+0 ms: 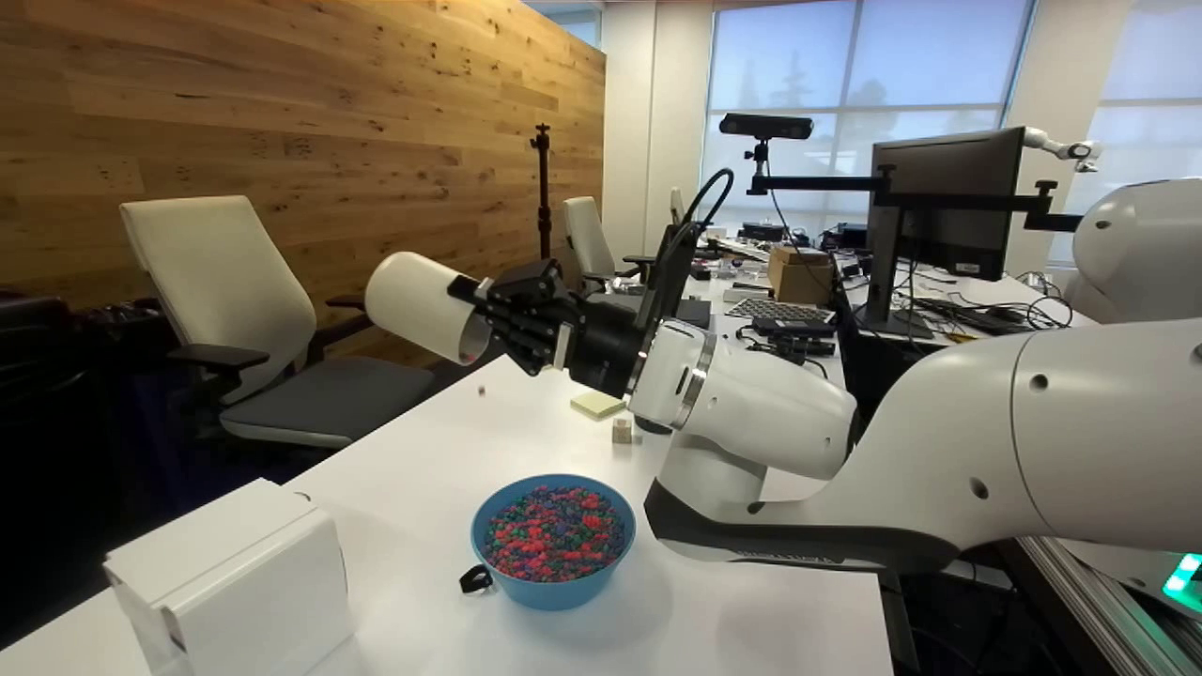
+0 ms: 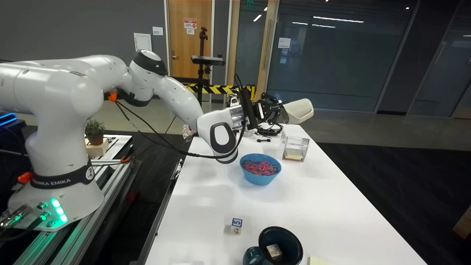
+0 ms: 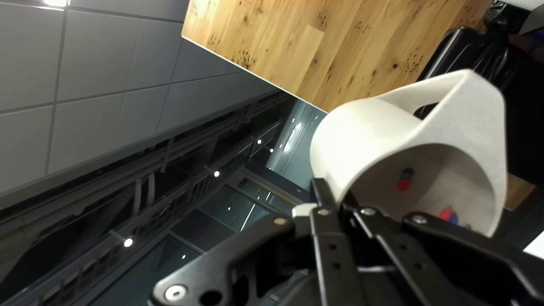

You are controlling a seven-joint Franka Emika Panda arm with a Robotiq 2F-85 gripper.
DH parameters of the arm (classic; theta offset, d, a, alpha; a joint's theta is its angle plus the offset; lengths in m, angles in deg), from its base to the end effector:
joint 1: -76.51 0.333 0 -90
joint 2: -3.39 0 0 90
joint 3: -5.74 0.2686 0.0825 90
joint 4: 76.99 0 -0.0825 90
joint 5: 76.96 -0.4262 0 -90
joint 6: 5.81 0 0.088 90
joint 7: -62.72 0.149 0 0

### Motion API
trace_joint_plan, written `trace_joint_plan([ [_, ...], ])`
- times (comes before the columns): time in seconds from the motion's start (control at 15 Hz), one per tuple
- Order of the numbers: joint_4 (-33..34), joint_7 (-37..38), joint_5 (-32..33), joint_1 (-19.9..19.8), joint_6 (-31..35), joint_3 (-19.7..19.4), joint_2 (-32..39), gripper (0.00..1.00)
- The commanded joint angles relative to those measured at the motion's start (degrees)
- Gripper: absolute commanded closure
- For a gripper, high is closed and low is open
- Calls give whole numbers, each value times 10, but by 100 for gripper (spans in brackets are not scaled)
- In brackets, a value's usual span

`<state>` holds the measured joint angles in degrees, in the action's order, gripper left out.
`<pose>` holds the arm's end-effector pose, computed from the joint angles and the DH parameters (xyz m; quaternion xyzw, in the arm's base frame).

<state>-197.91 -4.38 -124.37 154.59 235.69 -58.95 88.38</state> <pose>0.5838 0.1153 0.2350 0.3029 0.5076 0.4448 0.6729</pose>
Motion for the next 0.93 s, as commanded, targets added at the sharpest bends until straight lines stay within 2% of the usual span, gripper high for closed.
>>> trace_joint_plan([
  [0.0,-5,-15,-15,4,16,-5,-1,99],
  [0.67,-8,-8,-12,3,16,-4,-1,99],
  [0.87,-24,34,24,-20,16,38,-63,99],
])
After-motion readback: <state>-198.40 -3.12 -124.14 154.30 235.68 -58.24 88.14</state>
